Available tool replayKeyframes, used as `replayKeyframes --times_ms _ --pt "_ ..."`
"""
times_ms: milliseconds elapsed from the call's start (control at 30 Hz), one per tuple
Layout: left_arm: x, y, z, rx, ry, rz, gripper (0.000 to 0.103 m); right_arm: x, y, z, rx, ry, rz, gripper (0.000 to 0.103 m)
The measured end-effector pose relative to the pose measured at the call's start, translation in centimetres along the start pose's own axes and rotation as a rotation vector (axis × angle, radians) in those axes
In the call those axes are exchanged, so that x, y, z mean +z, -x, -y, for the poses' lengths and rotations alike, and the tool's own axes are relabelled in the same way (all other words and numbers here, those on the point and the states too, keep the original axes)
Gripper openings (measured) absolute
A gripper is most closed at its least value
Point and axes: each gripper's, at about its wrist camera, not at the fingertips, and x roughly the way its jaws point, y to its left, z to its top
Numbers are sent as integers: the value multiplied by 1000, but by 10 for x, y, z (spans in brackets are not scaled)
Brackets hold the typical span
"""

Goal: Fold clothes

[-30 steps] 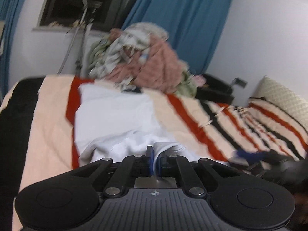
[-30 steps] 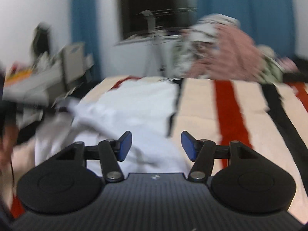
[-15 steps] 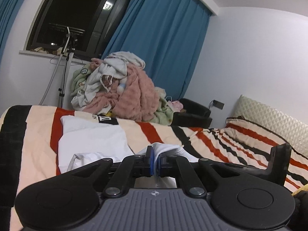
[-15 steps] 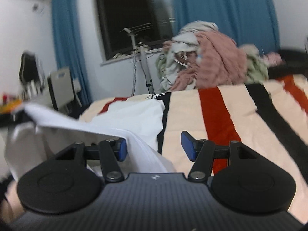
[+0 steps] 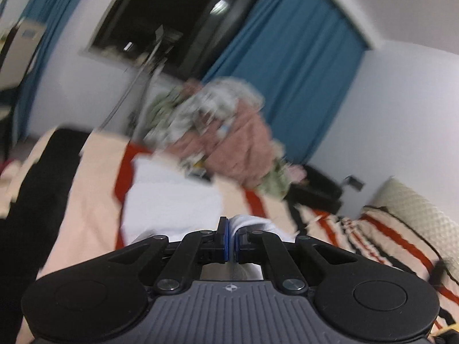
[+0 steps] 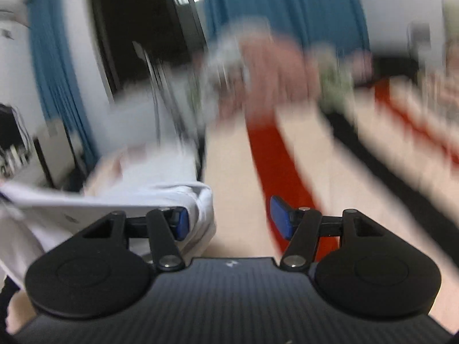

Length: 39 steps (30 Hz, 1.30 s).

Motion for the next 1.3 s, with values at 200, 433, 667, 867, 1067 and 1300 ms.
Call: replayKeyframes --times_ms 200,433,667,867,1067,1300 --pt "-7 -25 -28 84 113 -146 24 11 41 -27 -7 141 334 61" --pt "-16 -26 -12 185 -14 -178 73 15 47 -30 32 204 406 61" --pt "-31 3 42 187 -290 -60 92 14 57 -33 35 164 371 61" --pt "-57 -5 83 198 -488 27 96 11 62 -37 48 165 381 61" --pt "-78 -40 99 415 -535 132 90 5 67 -45 61 193 406 60" --pt "-50 -2 63 537 -207 227 97 0 48 -35 -19 163 317 60"
